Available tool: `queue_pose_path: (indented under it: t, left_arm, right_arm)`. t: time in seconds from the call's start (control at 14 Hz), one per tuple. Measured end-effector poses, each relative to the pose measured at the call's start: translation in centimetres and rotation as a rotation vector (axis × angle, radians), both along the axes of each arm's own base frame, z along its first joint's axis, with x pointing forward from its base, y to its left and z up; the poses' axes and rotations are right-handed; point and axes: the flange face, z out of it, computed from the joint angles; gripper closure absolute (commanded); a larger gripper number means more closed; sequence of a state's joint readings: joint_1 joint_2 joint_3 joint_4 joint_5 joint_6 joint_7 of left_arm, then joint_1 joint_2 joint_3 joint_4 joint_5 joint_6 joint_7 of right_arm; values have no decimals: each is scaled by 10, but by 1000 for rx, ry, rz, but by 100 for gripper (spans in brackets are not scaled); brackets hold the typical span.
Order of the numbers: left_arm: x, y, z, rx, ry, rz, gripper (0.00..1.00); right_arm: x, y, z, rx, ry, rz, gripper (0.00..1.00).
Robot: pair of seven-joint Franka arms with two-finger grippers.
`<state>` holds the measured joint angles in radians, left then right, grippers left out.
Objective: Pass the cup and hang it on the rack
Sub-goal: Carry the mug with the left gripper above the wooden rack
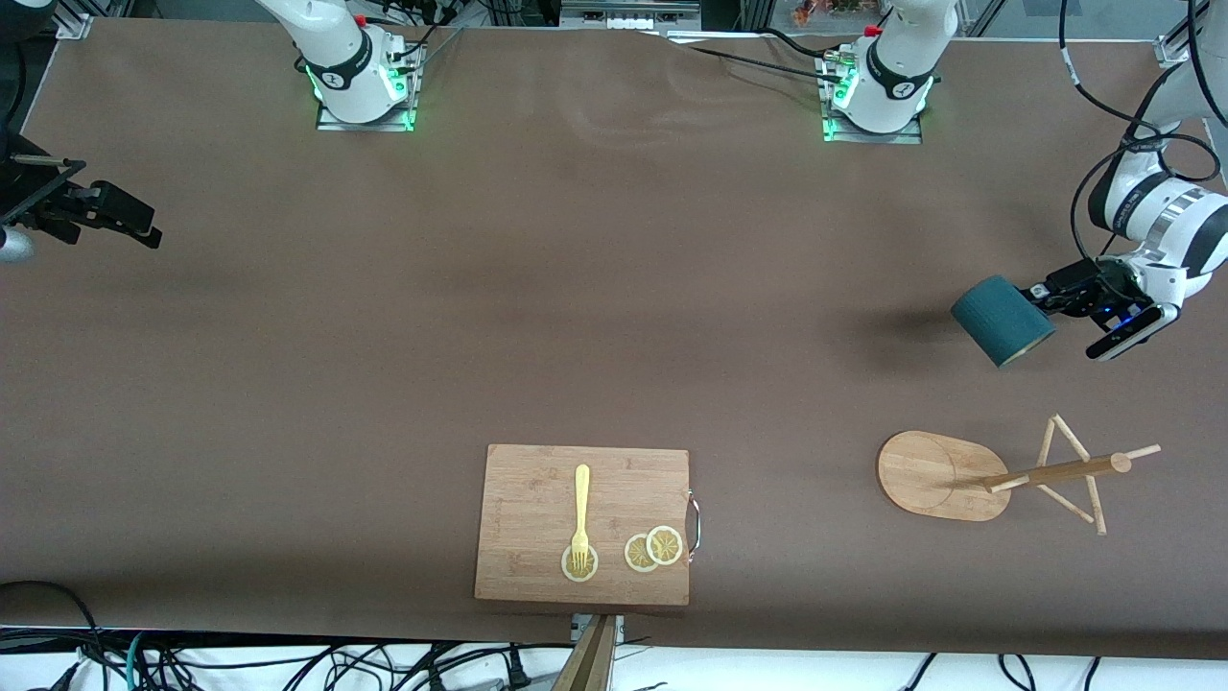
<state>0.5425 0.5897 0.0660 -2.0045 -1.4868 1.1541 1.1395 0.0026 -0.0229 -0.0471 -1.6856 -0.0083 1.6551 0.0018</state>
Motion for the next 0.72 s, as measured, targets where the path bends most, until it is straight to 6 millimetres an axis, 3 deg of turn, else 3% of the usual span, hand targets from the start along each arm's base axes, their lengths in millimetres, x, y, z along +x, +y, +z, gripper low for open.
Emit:
queue_pose_path:
  t: [0.36, 0.72]
  left_arm:
    - [33, 21, -3, -88, 221, 2, 100]
    - [58, 38, 15, -91, 338, -27, 100]
  right_arm:
    - [0, 0, 0, 0, 0, 0, 0]
    - [0, 0, 0, 0, 0, 0, 0]
